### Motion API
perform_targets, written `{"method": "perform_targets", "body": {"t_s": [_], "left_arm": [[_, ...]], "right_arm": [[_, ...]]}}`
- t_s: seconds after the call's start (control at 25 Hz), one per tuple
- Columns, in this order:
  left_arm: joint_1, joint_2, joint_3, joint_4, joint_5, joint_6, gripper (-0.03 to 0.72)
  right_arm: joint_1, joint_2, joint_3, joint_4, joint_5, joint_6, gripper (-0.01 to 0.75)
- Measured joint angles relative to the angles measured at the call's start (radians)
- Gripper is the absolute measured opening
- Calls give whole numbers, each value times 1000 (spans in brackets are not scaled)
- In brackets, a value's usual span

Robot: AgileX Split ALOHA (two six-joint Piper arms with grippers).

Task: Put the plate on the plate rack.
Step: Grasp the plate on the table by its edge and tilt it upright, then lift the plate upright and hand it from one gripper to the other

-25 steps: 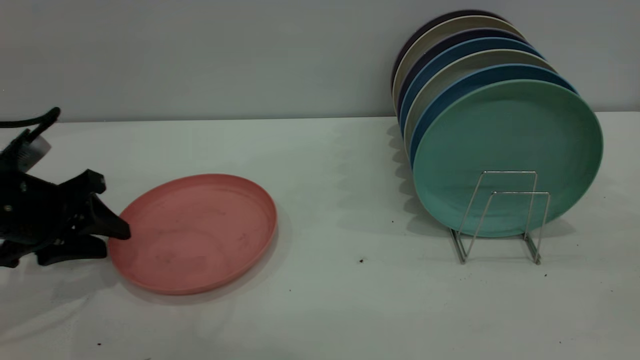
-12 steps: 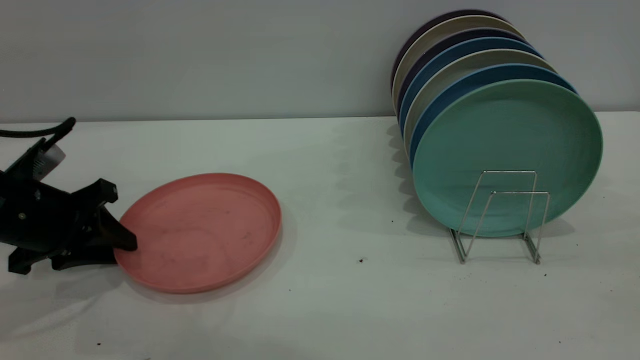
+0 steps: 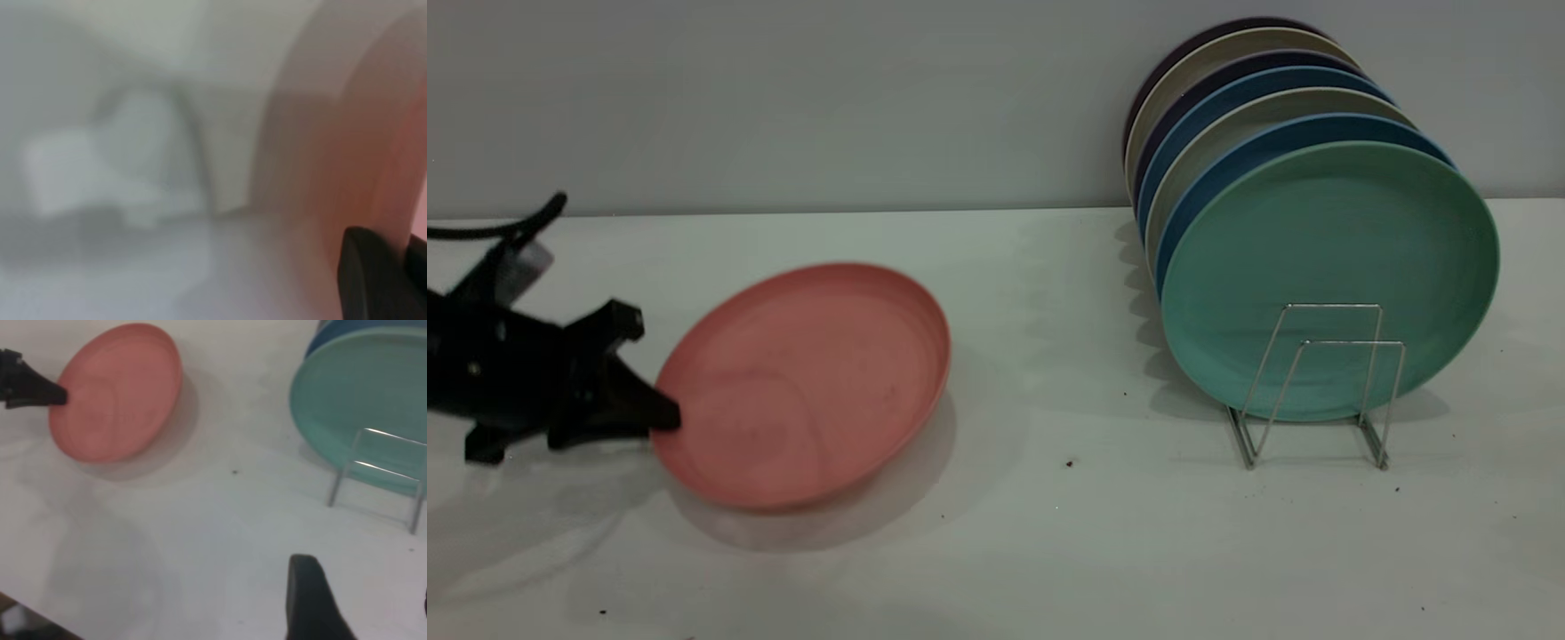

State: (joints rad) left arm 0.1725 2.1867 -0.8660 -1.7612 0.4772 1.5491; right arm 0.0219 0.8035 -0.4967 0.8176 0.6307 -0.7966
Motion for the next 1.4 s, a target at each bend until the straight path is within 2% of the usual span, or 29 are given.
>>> {"method": "perform_targets", "body": {"t_s": [0.2,0.6,0.84,1.16,1.4], "left_arm": [[0,-122,0,2,2,86,15],[-14,-183,1,96,99,82,14],[-128,-185,1,139,97,53,14],[-332,-185,1,56,12,82,14],[-424,-185,-18,15,-4,92,14]], "right_arm": [[0,96,0,197,9,-158,425],[0,527,-3,796,90,-750,425],[0,760,-14,934,185,-915,425],[0,909,-68,947,245,-938,425],[0,917,-70,943,248,-938,425]]}}
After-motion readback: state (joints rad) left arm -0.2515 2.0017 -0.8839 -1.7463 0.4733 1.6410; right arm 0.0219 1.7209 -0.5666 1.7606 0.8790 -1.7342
